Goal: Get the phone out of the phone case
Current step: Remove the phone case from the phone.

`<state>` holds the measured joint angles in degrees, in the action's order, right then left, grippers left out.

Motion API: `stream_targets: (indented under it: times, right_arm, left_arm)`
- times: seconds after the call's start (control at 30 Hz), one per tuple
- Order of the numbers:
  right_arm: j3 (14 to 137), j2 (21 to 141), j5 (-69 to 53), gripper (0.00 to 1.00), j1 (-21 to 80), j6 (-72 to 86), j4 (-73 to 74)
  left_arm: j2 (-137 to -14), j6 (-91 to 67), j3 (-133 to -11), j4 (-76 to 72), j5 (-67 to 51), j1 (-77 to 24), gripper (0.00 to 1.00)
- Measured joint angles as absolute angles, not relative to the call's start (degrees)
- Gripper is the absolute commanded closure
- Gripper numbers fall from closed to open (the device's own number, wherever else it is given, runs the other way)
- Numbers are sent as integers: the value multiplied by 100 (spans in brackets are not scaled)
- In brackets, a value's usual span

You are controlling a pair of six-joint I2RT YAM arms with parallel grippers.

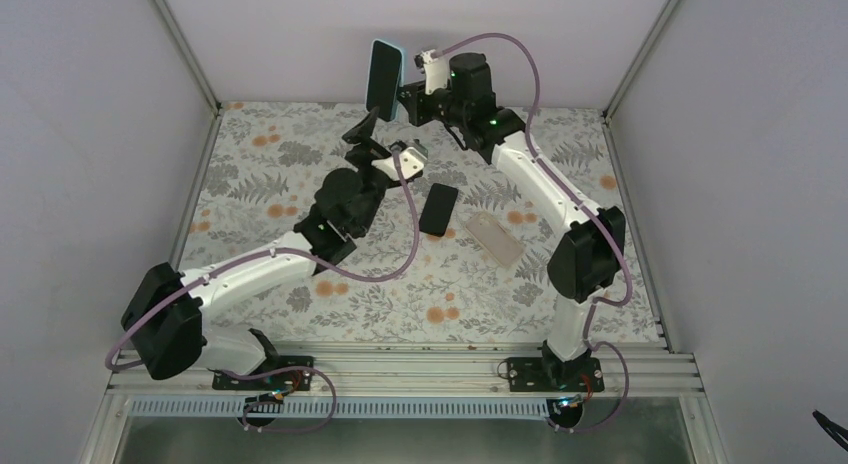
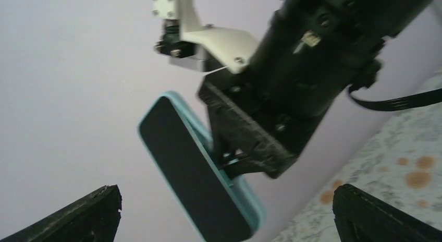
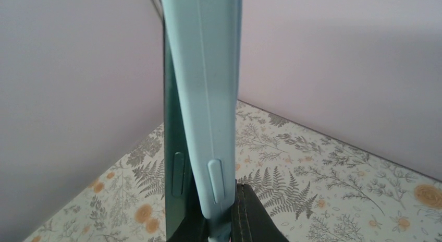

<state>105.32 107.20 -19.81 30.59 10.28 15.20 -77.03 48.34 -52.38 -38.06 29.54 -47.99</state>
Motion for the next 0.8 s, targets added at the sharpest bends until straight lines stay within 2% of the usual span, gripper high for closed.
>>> stream_targets:
  times: [0.1,0.4,0.8]
  right_arm:
    - [10656,10774,-1861,97,3052,1028,1568]
    - [10669,10779,-1704,97,3017,1048,1796]
    - [10792,10779,-1680,97,2985,1131,1887]
  left_arm:
    - [-7762,4458,-5583,-3015,2541,-4729,0]
    - [-7806,4228,-5636,-2174,2147,-4427,0]
    - [-7979,4344,-5518,-2635,2250,-3959,0]
